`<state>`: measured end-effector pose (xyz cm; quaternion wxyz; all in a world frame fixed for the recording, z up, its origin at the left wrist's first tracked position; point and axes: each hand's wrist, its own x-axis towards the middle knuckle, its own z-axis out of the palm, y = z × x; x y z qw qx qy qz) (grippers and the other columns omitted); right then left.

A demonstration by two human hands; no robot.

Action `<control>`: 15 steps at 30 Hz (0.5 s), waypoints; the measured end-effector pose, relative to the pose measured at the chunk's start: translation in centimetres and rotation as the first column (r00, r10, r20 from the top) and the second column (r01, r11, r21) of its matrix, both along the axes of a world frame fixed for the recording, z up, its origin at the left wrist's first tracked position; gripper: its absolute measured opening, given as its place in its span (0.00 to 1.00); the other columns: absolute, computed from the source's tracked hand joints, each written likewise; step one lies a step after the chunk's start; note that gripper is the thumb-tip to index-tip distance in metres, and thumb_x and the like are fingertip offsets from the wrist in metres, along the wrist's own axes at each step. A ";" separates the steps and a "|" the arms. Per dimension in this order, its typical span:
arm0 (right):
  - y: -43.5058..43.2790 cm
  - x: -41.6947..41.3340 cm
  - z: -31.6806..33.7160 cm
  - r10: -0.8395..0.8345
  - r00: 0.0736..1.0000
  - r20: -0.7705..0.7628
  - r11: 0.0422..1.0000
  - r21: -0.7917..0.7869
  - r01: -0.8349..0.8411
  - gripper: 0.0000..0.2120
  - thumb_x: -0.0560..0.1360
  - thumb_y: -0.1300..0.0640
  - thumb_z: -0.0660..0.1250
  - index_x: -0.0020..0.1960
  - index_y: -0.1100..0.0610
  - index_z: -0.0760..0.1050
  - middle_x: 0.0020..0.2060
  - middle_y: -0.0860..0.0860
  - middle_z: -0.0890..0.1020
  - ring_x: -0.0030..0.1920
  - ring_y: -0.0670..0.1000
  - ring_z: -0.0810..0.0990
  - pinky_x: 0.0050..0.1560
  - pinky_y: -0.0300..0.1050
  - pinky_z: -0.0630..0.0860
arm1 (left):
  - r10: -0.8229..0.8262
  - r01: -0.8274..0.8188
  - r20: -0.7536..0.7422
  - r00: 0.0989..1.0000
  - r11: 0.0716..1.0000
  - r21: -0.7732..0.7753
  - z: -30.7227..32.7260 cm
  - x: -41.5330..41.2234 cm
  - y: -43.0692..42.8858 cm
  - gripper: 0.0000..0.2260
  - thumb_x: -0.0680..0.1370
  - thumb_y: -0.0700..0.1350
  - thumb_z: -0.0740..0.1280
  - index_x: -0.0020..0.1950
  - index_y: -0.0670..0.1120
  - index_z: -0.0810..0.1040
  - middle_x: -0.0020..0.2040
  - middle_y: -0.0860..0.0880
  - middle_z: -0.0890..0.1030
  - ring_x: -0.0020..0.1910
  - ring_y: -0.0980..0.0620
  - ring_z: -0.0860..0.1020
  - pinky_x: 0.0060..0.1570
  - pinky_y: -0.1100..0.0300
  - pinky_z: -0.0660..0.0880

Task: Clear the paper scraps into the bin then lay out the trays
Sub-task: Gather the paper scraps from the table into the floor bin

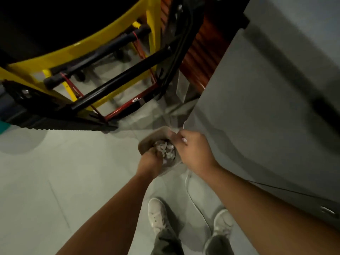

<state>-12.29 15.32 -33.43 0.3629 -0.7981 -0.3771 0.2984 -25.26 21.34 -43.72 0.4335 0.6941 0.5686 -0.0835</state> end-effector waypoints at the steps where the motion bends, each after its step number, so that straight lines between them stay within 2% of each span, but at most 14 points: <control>1: 0.1 -0.2 -1.2 0.001 1.000 -0.024 1.000 -0.005 -0.001 0.24 0.78 0.47 0.66 0.25 0.44 0.63 0.22 0.43 0.69 0.26 0.42 0.70 0.30 0.33 0.64 | -0.011 0.011 -0.014 1.000 1.000 -0.014 -1.5 0.0 0.2 0.14 0.83 0.45 0.56 0.57 0.38 0.77 0.55 0.37 0.81 0.54 0.37 0.78 0.50 0.54 0.72; 4: 0.0 -0.6 -4.3 -0.010 0.999 -0.040 1.000 -0.004 0.009 0.24 0.78 0.47 0.66 0.27 0.50 0.61 0.22 0.46 0.67 0.25 0.44 0.67 0.30 0.36 0.64 | -0.014 0.012 -0.037 0.999 0.999 -0.049 -5.7 0.2 1.1 0.15 0.83 0.47 0.57 0.59 0.39 0.77 0.57 0.37 0.81 0.55 0.37 0.78 0.52 0.53 0.73; 6: -0.2 -0.5 -6.0 -0.018 1.000 -0.006 0.999 -0.031 0.018 0.25 0.78 0.47 0.66 0.28 0.54 0.60 0.21 0.47 0.66 0.25 0.45 0.67 0.28 0.33 0.62 | -0.009 0.006 -0.057 0.998 0.998 -0.059 -7.9 0.3 1.7 0.16 0.82 0.48 0.57 0.60 0.40 0.77 0.58 0.37 0.80 0.57 0.38 0.77 0.54 0.53 0.73; 8: -0.5 -0.4 -7.3 -0.007 1.000 0.030 0.998 -0.060 0.009 0.25 0.78 0.46 0.65 0.28 0.53 0.60 0.21 0.47 0.68 0.26 0.44 0.69 0.27 0.32 0.63 | -0.012 0.008 -0.056 0.998 0.997 -0.073 -9.2 0.6 2.2 0.15 0.83 0.47 0.57 0.61 0.39 0.76 0.58 0.37 0.80 0.58 0.38 0.77 0.55 0.53 0.72; 10: -0.7 -0.2 -8.3 0.001 1.000 0.013 0.996 -0.084 0.000 0.25 0.78 0.47 0.65 0.27 0.50 0.59 0.23 0.41 0.72 0.26 0.43 0.70 0.27 0.32 0.64 | 0.017 -0.021 -0.045 0.999 0.995 -0.097 -10.0 1.1 2.5 0.15 0.83 0.47 0.59 0.61 0.39 0.77 0.58 0.39 0.80 0.58 0.39 0.77 0.54 0.55 0.73; 12: -0.9 0.0 -9.5 -0.010 1.000 -0.028 0.995 -0.098 0.007 0.25 0.78 0.48 0.65 0.27 0.49 0.59 0.22 0.41 0.71 0.26 0.43 0.69 0.27 0.32 0.63 | 0.047 -0.049 -0.018 0.999 0.993 -0.106 -10.7 1.1 2.6 0.15 0.82 0.48 0.61 0.64 0.42 0.76 0.60 0.41 0.80 0.59 0.40 0.77 0.56 0.54 0.73; 15: -0.7 -0.1 -11.1 -0.019 1.000 -0.013 0.995 -0.094 0.018 0.25 0.78 0.48 0.66 0.27 0.50 0.58 0.21 0.46 0.65 0.25 0.45 0.65 0.26 0.35 0.61 | 0.034 -0.034 0.010 0.999 0.999 -0.039 -11.6 0.2 2.7 0.16 0.81 0.49 0.60 0.67 0.45 0.75 0.62 0.41 0.80 0.61 0.39 0.77 0.57 0.54 0.73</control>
